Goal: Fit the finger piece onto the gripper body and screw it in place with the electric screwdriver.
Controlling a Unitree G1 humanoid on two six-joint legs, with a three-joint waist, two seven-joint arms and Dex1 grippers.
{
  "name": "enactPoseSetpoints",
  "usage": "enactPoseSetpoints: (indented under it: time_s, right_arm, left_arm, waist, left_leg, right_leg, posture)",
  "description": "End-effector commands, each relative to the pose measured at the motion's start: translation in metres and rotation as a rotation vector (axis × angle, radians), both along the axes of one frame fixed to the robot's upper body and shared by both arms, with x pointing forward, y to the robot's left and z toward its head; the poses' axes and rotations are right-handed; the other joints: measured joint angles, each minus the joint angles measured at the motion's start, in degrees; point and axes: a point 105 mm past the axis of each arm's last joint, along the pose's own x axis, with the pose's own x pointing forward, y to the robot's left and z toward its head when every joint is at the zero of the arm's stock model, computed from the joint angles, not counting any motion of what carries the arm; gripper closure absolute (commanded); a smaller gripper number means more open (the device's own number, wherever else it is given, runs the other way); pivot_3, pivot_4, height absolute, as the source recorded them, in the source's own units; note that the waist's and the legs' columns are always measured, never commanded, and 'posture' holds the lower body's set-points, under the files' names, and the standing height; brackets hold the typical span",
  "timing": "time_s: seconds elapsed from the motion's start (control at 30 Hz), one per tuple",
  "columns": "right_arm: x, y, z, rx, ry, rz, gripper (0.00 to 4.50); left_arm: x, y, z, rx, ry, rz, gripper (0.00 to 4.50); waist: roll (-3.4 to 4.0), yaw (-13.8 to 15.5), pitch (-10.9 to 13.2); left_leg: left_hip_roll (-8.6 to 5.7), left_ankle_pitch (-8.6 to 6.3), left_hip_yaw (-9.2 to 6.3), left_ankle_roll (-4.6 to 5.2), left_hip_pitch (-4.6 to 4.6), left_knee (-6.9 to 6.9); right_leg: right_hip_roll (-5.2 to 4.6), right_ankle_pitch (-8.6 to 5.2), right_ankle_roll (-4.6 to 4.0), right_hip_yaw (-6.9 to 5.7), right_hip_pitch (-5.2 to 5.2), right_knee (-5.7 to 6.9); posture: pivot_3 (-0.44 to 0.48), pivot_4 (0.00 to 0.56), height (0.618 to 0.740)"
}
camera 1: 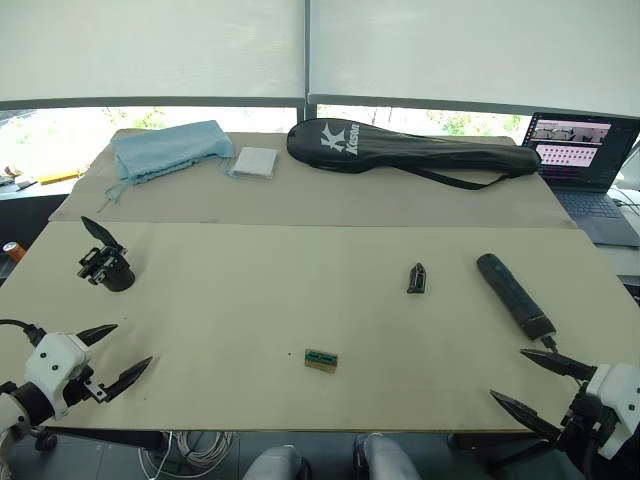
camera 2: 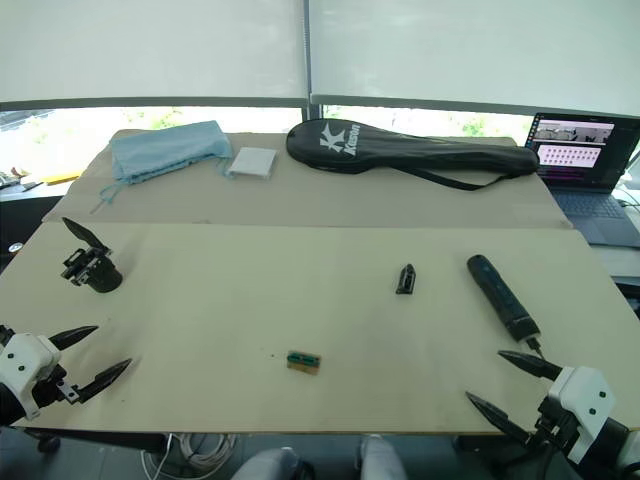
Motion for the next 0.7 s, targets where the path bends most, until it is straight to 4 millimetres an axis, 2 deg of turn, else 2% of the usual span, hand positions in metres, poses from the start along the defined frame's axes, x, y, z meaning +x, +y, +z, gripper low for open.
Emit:
enactPoseSetpoints:
  time_s: [0.03,0.17,0.3,0.47,0.57,0.63,0.7]
  right_arm:
    - [0.001,0.003,0.009,0.03,-0.015,0.02,0.02]
    - [0.008,0.009,0.019,0.048,-0.066,0.046,0.02]
    - [0.025,0.034,0.035,0.113,-0.154,0.105,0.02]
    - [0.035,0.074,0.059,0.27,-0.282,0.268,0.02]
    - [0.041,0.091,0.067,0.335,-0.311,0.331,0.02]
    - [0.043,0.096,0.068,0.347,-0.32,0.346,0.02]
    - [0.045,0.105,0.071,0.362,-0.336,0.368,0.02]
  left_arm:
    - [0.003,0.0,0.008,0.004,-0.05,-0.026,0.0]
    - [0.009,0.0,0.018,-0.067,-0.118,-0.003,0.0]
    - [0.007,0.013,0.025,-0.202,-0.159,0.113,0.0]
    - [-0.013,0.042,0.02,-0.28,-0.228,0.32,0.0]
    - [-0.032,0.082,0.01,-0.247,-0.329,0.603,0.0]
    - [-0.039,0.093,0.004,-0.209,-0.345,0.69,0.0]
    - [-0.044,0.097,-0.002,-0.245,-0.34,0.738,0.0]
  waist:
    - [0.0,0.01,0.0]
    - [0.0,0.02,0.0]
    - [-0.02,-0.56,-0.01]
    - [-0.03,-0.59,-0.01]
    - [-0.06,-0.29,-0.02]
    - [-0.23,-0.06,-0.09]
    - [-0.37,0.24,-0.17]
  left_leg:
    - [0.0,0.0,0.0,0.0,0.0,0.0]
    - [0.0,0.0,-0.01,0.0,0.0,0.03]
    - [0.0,0.0,0.0,0.0,0.0,0.03]
    - [0.04,-0.02,-0.01,-0.08,0.01,0.04]
    - [0.04,-0.02,-0.01,-0.07,0.02,0.08]
    - [0.04,-0.02,-0.01,-0.07,0.03,0.1]
    - [0.04,-0.02,-0.04,-0.07,0.02,0.11]
  right_leg:
    - [0.0,0.0,0.0,0.0,0.0,0.0]
    - [0.0,0.01,0.0,-0.02,-0.01,0.01]
    - [0.02,0.02,0.0,0.0,-0.02,0.02]
    - [0.07,0.06,-0.06,-0.1,-0.07,0.05]
    - [0.07,0.06,-0.06,-0.12,-0.04,0.03]
    - [0.07,0.07,-0.07,-0.15,-0.05,0.02]
    - [0.06,0.07,-0.07,-0.22,-0.06,-0.01]
  posture:
    - [0.0,0.15,0.74]
    - [0.0,0.15,0.74]
    - [0.0,0.15,0.74]
    - [0.0,0.15,0.74]
    - [0.0,0.15,0.74]
    - [0.0,0.15,0.74]
    - [0.0,0.15,0.74]
